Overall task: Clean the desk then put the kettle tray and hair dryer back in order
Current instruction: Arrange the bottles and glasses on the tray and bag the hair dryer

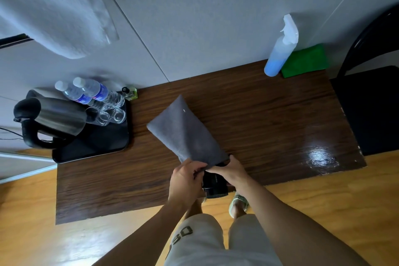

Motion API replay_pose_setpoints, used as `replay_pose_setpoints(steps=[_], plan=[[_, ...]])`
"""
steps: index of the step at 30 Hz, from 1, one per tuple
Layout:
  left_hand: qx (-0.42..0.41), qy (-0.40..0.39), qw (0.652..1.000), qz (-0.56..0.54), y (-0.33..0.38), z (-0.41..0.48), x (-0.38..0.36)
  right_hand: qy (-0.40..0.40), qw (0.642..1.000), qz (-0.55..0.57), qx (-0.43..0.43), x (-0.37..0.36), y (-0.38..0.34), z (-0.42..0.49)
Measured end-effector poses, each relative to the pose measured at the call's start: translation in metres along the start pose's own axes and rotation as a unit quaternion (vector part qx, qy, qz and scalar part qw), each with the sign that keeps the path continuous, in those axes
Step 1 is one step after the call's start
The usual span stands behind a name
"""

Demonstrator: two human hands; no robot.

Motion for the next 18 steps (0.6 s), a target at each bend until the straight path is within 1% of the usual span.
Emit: replay_pose_setpoints(steps=[3, 6, 9, 11, 13, 14, 16, 18], plan=[[0.008, -0.001, 1.000, 0.024, -0.002, 0.005, 0.004, -0.010, 0.998, 0.060, -0.020, -0.004, 0.007, 0.003], [0.007, -0.050, 0.997, 0.064, -0.001, 0.010, -0.005, 0.004, 0.996, 0.091, -0.007, -0.001, 0.003, 0.008], [0.007, -0.095, 0.993, 0.075, 0.004, 0.015, -0.017, 0.019, 0.996, 0.081, 0.014, -0.003, -0.007, 0.012], [0.002, -0.089, 0.993, 0.074, 0.008, 0.020, -0.020, 0.024, 0.994, 0.110, 0.014, -0.005, -0.009, 0.014], [-0.010, -0.066, 0.996, 0.066, 0.010, 0.025, -0.019, 0.019, 0.986, 0.164, 0.006, -0.005, -0.009, 0.012], [-0.011, -0.057, 0.997, 0.060, 0.009, 0.028, -0.019, 0.006, 0.980, 0.197, -0.004, -0.006, -0.007, 0.012], [-0.004, -0.048, 0.998, 0.045, 0.006, 0.032, -0.019, -0.047, 0.967, 0.248, -0.023, -0.015, -0.005, 0.009], [0.011, -0.050, 0.998, 0.029, -0.001, 0.033, -0.021, -0.077, 0.964, 0.252, -0.026, -0.025, -0.006, 0.010]])
Point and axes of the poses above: each hand's wrist, its own z-axis towards the middle knuckle, its own x-axis out of the back of the hand, y = z × x, the point moved 10 cm from there along z, towards the middle knuckle, and after that the axes turned 13 degrees about -x, right-handed, at the moved point
